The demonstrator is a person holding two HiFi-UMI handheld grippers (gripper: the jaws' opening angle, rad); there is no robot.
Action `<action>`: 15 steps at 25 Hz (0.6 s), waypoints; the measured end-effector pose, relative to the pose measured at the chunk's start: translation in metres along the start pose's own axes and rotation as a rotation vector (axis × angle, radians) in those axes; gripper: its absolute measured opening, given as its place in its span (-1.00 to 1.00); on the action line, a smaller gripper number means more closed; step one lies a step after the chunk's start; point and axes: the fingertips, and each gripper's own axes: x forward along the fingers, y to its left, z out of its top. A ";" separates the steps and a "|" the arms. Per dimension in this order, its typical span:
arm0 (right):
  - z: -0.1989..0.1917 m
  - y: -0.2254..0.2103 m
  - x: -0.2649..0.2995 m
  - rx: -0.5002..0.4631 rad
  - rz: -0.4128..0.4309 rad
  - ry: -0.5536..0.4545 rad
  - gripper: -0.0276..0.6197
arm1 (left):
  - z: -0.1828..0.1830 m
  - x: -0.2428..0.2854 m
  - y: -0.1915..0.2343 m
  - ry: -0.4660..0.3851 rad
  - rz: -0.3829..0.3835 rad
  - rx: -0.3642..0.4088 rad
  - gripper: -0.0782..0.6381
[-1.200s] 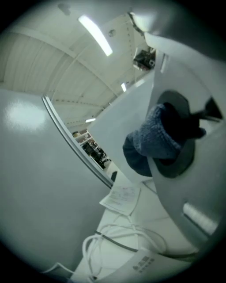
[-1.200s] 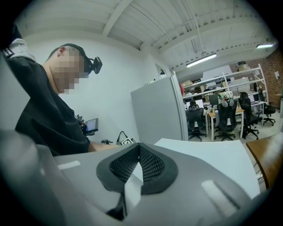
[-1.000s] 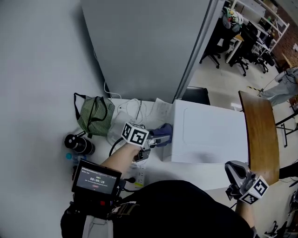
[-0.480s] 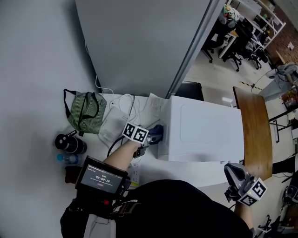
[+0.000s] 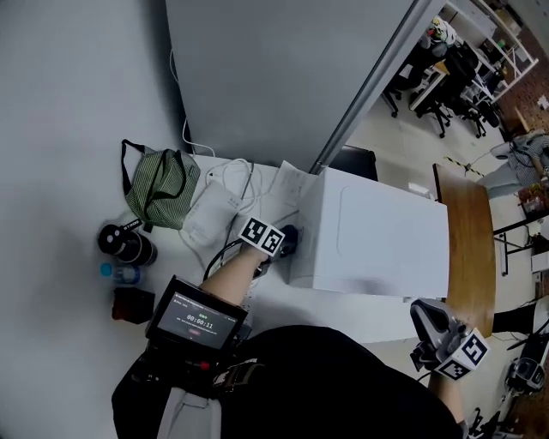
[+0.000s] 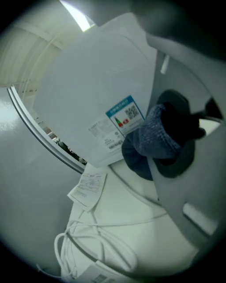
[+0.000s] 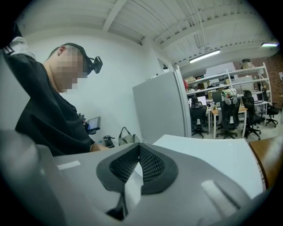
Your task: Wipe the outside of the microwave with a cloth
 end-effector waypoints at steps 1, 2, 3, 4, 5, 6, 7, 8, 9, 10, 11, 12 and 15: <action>0.001 0.000 0.000 -0.005 0.016 -0.012 -0.90 | 0.005 -0.011 -0.011 -0.028 -0.016 0.000 -0.62; 0.002 0.000 -0.001 -0.010 0.031 -0.026 -0.90 | 0.013 -0.024 -0.026 -0.067 -0.039 0.000 -0.62; 0.003 -0.001 -0.003 -0.013 0.045 -0.040 -0.90 | 0.023 -0.040 -0.044 -0.110 -0.067 0.004 -0.62; 0.004 -0.003 -0.005 -0.014 0.058 -0.054 -0.90 | 0.031 -0.057 -0.065 -0.150 -0.092 0.016 -0.62; 0.004 -0.005 -0.007 -0.013 0.071 -0.069 -0.90 | 0.038 -0.072 -0.086 -0.181 -0.111 0.036 -0.62; 0.005 -0.008 -0.008 -0.011 0.085 -0.085 -0.90 | 0.043 -0.086 -0.105 -0.205 -0.119 0.060 -0.62; 0.006 -0.009 -0.008 -0.009 0.100 -0.099 -0.90 | 0.048 -0.097 -0.120 -0.224 -0.122 0.083 -0.62; 0.007 -0.011 -0.009 -0.007 0.114 -0.112 -0.90 | 0.051 -0.106 -0.134 -0.237 -0.124 0.100 -0.62; 0.007 -0.012 -0.010 -0.004 0.126 -0.122 -0.90 | 0.052 -0.111 -0.145 -0.243 -0.126 0.110 -0.62; 0.006 -0.012 -0.011 -0.001 0.136 -0.130 -0.90 | 0.052 -0.113 -0.152 -0.242 -0.120 0.119 -0.62; 0.006 -0.013 -0.013 0.003 0.143 -0.137 -0.90 | 0.051 -0.113 -0.156 -0.236 -0.105 0.128 -0.62; 0.005 -0.014 -0.015 0.008 0.148 -0.142 -0.90 | 0.050 -0.111 -0.157 -0.226 -0.085 0.139 -0.62; 0.003 -0.016 -0.021 0.015 0.145 -0.148 -0.90 | 0.042 -0.099 -0.149 -0.175 -0.050 0.157 -0.62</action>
